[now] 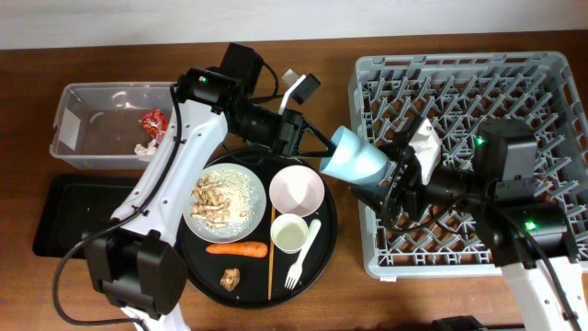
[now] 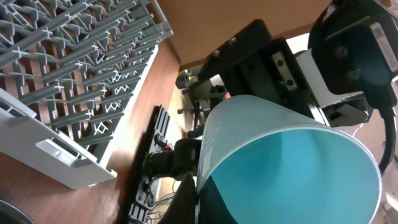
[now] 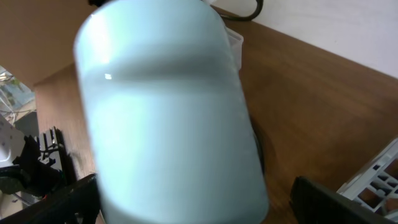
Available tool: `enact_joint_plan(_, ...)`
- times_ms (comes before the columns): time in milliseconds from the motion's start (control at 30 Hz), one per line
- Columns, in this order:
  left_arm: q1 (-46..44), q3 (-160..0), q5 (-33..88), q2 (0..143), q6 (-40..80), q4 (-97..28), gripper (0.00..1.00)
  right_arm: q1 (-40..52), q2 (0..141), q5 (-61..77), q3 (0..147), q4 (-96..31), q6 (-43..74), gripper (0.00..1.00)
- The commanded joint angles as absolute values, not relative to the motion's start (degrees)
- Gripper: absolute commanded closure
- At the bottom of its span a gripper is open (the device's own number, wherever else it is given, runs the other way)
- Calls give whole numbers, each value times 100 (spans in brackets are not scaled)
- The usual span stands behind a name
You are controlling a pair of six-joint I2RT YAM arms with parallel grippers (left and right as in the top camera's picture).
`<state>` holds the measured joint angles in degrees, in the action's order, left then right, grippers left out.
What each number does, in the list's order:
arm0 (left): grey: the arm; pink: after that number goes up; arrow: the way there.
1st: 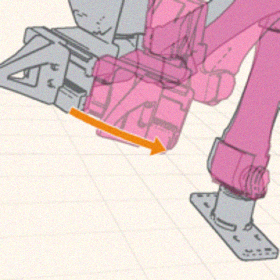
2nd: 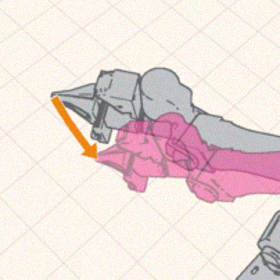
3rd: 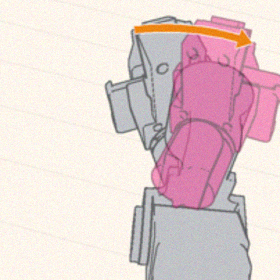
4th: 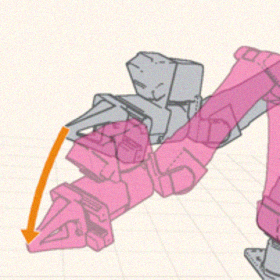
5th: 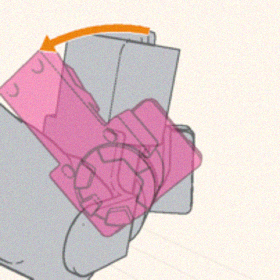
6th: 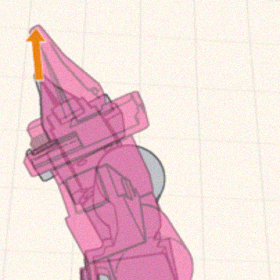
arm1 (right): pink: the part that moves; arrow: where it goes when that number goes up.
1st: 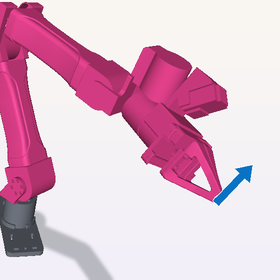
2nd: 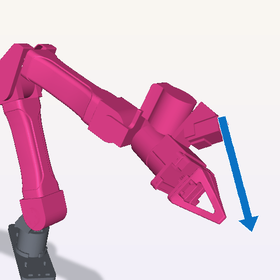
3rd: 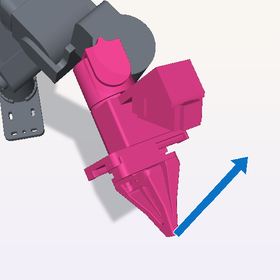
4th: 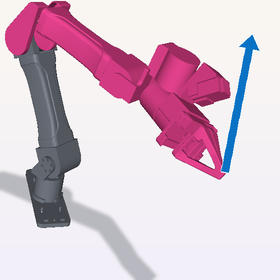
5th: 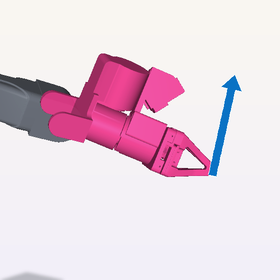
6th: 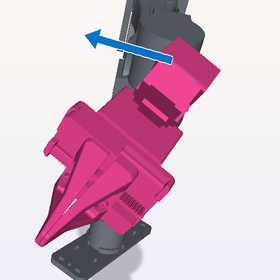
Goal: Sort waste into correct bins and load items into the dishwasher rack
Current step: 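Hand the blue cup from the left gripper to the right gripper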
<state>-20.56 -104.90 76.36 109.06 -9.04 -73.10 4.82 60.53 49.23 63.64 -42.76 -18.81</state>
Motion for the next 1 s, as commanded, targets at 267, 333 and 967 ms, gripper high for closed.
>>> enact_joint_plan(267,-2171,-10547,7824,10831,-991,-7341,100,486,6145,5537,6473,-4038,-1905,10)
enact_joint_plan(333,-2171,-10547,7824,10831,-993,-7341,100,486,6145,5666,6473,-4001,-1905,15)
enact_joint_plan(967,-1949,-10549,5133,10820,-875,-7575,71,484,6134,4591,6475,-4316,-1203,55)
